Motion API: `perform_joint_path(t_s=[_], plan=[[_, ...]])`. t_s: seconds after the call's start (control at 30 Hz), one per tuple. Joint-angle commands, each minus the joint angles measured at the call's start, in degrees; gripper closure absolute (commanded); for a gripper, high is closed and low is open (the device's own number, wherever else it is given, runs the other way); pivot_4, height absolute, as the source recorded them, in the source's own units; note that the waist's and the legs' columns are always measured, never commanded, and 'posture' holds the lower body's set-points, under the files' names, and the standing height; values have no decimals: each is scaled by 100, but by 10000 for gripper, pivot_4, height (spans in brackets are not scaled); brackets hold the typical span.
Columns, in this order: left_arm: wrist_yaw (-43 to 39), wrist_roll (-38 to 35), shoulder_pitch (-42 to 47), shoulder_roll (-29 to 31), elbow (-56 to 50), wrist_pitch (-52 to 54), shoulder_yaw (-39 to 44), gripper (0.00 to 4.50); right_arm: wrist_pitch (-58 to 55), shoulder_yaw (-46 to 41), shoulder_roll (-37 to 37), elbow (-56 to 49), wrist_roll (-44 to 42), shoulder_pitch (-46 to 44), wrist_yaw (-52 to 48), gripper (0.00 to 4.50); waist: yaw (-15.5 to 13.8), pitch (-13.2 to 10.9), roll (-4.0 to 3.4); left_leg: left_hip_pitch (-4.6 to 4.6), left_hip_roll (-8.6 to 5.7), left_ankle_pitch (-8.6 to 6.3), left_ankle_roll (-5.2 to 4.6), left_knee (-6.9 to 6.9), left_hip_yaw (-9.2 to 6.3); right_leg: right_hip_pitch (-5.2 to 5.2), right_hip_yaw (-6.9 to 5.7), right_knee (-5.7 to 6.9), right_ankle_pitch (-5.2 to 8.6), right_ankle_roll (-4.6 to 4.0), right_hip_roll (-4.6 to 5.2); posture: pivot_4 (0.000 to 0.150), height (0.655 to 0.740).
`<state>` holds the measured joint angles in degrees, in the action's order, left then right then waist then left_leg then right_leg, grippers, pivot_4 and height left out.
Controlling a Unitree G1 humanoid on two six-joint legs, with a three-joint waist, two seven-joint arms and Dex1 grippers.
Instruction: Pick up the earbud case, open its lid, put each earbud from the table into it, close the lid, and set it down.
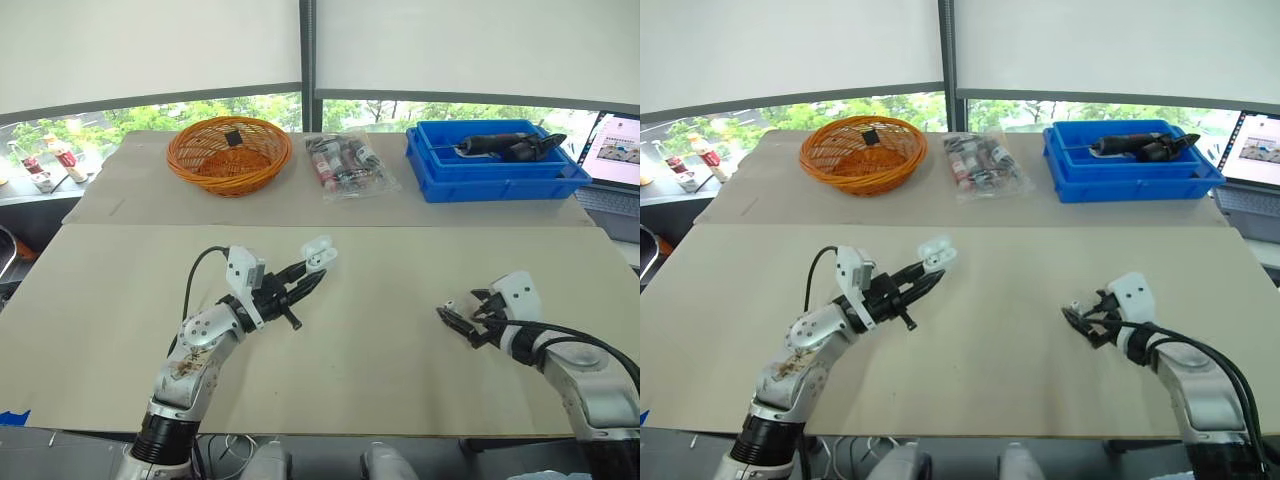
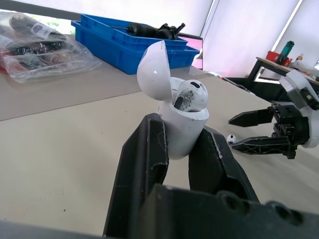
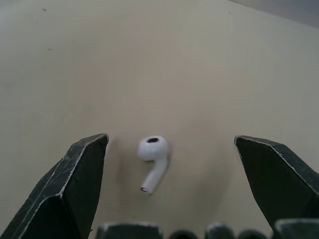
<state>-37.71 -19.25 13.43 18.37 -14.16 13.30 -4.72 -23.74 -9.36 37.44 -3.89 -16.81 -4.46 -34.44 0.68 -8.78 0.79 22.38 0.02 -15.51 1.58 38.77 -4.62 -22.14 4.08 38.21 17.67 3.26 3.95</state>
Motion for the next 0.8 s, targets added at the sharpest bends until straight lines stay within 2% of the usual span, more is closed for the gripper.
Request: perform_joint_path(t_s=[0.03,0.1,0.13,0.33,0.5,0.67,0.8], plan=[[-1,-44,27,11,-265,-33,3,39359,206,11,-80,230,45,-75,-100,0,9,0,0,-1,0,0,0,0,1,0,1,0,0,0,0,1500,7400],[-3,-48,32,16,-265,-24,4,39359,206,19,-125,311,32,-74,-144,0,11,0,0,-2,0,0,0,1,1,1,1,1,0,0,0,1500,7400],[-4,-51,33,19,-267,-19,6,39359,210,23,-142,325,33,-74,-154,5395,12,0,0,-4,0,0,0,1,1,2,1,2,0,0,0,1500,7400],[-2,-45,22,12,-288,-3,-11,39359,31,93,-265,237,-4,-117,-208,25577,12,1,-1,-4,0,0,0,2,1,3,2,3,0,0,2,1500,7400],[13,-39,-16,16,-332,-1,-19,39359,-136,152,-39,-65,-34,-15,-472,41585,11,1,-1,-4,0,0,0,1,0,3,1,4,0,0,0,1500,7400],[45,-39,-114,22,-394,-4,-15,39359,-208,315,710,-856,-225,100,-1420,41682,7,1,-1,-3,-1,0,0,2,0,3,1,2,0,0,2,1500,7400],[84,-37,-222,7,-485,-3,-58,39359,176,612,1696,-1258,-150,40,-2692,41682,7,1,-1,-2,-1,0,0,3,1,3,1,1,0,0,1,1500,7400]])
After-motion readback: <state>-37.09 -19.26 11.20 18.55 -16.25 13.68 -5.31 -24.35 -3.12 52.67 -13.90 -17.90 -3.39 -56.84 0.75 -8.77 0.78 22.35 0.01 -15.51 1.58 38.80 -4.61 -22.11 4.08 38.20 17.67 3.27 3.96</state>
